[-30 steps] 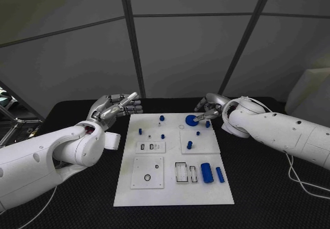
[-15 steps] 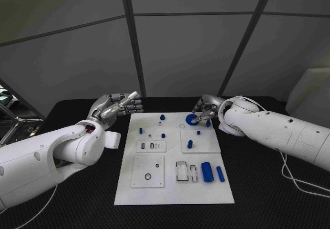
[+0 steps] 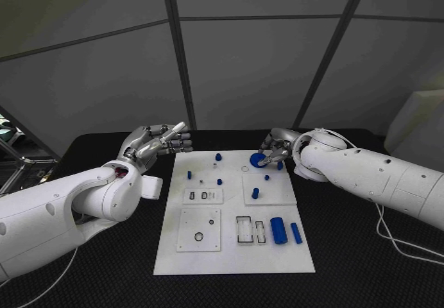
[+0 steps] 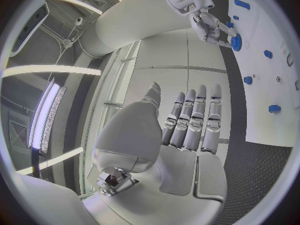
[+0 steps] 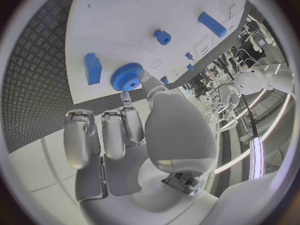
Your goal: Assemble the parts on the task board
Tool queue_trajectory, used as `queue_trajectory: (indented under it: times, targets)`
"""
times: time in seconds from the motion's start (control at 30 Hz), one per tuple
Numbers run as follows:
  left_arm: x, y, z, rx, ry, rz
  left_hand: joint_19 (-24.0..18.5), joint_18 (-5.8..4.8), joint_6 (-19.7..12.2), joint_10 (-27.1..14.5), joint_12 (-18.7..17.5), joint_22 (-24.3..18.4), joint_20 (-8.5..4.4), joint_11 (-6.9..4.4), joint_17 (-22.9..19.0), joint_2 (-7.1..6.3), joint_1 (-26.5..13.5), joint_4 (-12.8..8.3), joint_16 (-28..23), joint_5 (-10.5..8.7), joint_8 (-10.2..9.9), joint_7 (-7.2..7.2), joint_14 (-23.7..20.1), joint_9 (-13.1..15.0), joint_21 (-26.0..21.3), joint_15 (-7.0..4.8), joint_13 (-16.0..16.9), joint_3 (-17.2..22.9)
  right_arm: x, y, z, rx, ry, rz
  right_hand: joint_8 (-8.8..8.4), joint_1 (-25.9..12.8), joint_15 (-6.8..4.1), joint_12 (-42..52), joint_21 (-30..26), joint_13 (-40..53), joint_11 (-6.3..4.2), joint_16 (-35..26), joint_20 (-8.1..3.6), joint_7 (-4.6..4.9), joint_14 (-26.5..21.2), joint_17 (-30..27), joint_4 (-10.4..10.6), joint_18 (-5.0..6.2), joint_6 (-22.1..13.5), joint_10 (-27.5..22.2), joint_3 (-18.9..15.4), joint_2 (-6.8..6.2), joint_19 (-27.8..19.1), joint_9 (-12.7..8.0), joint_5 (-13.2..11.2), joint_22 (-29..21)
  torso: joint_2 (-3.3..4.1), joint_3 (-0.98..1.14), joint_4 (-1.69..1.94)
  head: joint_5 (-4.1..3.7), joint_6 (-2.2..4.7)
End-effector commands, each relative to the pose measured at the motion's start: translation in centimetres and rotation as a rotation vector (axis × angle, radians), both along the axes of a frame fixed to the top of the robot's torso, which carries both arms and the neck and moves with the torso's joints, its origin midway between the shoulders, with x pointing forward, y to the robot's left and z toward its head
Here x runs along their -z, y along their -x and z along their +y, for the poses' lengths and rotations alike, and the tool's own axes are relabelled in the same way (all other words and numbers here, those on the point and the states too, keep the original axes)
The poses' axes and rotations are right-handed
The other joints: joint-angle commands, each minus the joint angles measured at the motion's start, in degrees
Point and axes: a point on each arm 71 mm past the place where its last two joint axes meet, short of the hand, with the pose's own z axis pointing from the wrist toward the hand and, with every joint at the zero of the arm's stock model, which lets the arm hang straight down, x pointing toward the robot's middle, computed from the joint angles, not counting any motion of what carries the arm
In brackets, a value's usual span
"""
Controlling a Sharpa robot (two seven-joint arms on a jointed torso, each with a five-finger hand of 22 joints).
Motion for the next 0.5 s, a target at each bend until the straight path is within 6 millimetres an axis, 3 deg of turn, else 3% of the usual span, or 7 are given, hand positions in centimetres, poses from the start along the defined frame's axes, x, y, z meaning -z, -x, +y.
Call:
queue_trajectory:
  times: [0.03, 0.4, 0.5]
  targets:
    - [-0.16, -0.01, -0.14, 0.013, 0.002, -0.009, 0.5, 1.86, 0.3, 0.3, -0.3, -0.1, 0.05, 0.00, -0.1, 0.35, 0.0, -0.3, -0.2, 0.35, -0.3, 0.31, -0.3, -0.1, 0.1, 0.14, -0.1, 0.1, 0.07, -0.03, 0.13, -0.012, 0.021, 0.019, 0.26, 0.0, 0.39, 0.7, 0.3, 3.5, -0.01, 0.3, 0.34, 0.06, 3.8, 4.3, -0.2, -0.84, 0.7, 1.4, 0.5, 0.89, 3.6, 0.1, 0.4, 11.1, 0.02, 0.00, 0.05, -0.08, -0.09]
    - [-0.14, -0.03, -0.14, 0.014, 0.002, -0.007, 0.5, 1.86, 0.3, 0.3, -0.3, -0.1, 0.05, 0.00, -0.1, 0.35, 0.0, -0.3, -0.2, 0.35, -0.3, 0.31, -0.3, -0.1, 0.1, 0.14, -0.1, 0.1, 0.12, -0.15, 0.43, -0.010, 0.046, 0.010, 0.66, 0.0, 0.25, 3.0, 0.6, 5.9, -0.22, 0.8, 0.23, -0.22, 3.9, 5.2, -1.1, -1.04, 3.3, 2.3, 1.6, 2.71, 4.1, 0.3, 0.7, 12.0, -0.01, -0.02, 0.03, -0.10, -0.31]
    - [-0.14, -0.02, -0.13, 0.014, 0.002, -0.007, 0.5, 1.86, 0.3, 0.3, -0.3, -0.1, 0.05, 0.00, -0.1, 0.35, 0.0, -0.3, -0.2, 0.35, -0.3, 0.31, -0.3, -0.1, 0.1, 0.14, -0.1, 0.1, -0.05, -0.16, 0.46, -0.001, 0.046, -0.013, 1.41, 0.2, 0.00, 3.8, 0.8, 6.7, -0.60, 0.9, 0.05, -0.70, 4.0, 5.5, -1.5, -1.18, 5.5, 2.7, 2.4, 3.79, 4.5, 0.8, 0.8, 12.6, -0.01, -0.02, 0.05, -0.12, -0.31]
